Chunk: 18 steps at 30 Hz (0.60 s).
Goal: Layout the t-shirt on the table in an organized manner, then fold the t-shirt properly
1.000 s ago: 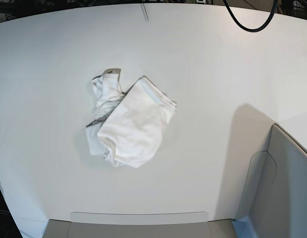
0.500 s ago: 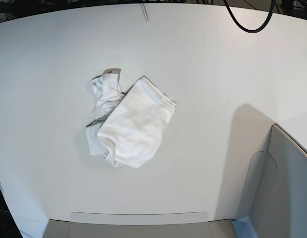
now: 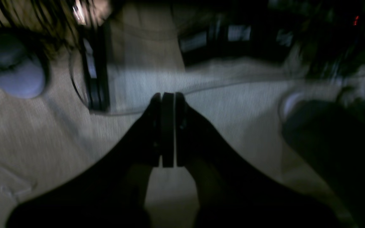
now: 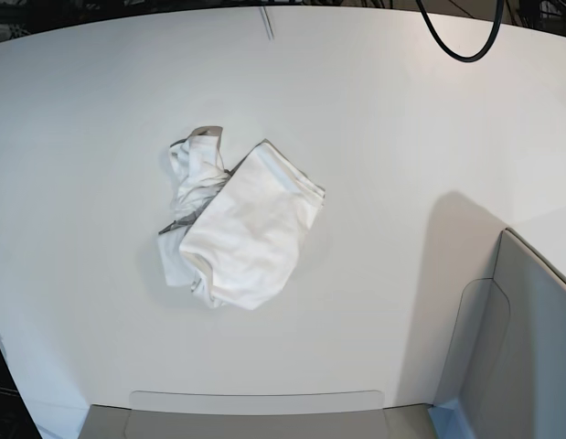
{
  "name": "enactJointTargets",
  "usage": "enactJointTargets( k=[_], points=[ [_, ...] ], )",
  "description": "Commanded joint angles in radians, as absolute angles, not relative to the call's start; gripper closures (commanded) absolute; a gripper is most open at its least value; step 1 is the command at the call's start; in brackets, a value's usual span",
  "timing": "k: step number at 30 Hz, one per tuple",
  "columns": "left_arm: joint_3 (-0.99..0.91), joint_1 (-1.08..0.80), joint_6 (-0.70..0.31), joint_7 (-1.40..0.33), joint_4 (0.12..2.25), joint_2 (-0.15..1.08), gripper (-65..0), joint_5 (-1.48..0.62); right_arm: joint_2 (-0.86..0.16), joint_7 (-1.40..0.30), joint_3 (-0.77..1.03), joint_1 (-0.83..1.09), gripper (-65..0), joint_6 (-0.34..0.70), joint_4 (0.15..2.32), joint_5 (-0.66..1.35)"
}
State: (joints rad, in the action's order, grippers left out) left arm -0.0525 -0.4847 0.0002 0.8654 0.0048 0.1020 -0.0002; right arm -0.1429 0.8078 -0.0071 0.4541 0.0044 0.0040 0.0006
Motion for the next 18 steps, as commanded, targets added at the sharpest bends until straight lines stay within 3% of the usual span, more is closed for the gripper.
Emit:
enactJointTargets(
  k=[1,6,14,18],
  points=[
    [-0.087,-0.522,0.007,0.963,0.001,0.105,0.0,-0.007,-0.148,0.875,-0.007,0.498,0.0,0.008,0.000,0.001],
    [-0.249,-0.590,0.005,1.360,0.008,0.097,0.0,-0.005,-0.153,1.158,-0.007,0.573,0.0,0.008,0.000,0.001],
    [-0.326,-0.648,0.004,1.340,0.104,0.074,0.0,-0.005,-0.168,1.153,0.001,0.607,0.0,0.007,0.012,0.005],
    [-0.326,-0.685,0.007,1.340,0.177,0.053,0.0,-0.005,-0.165,1.155,0.001,0.668,0.0,0.004,0.133,0.005]
  ],
)
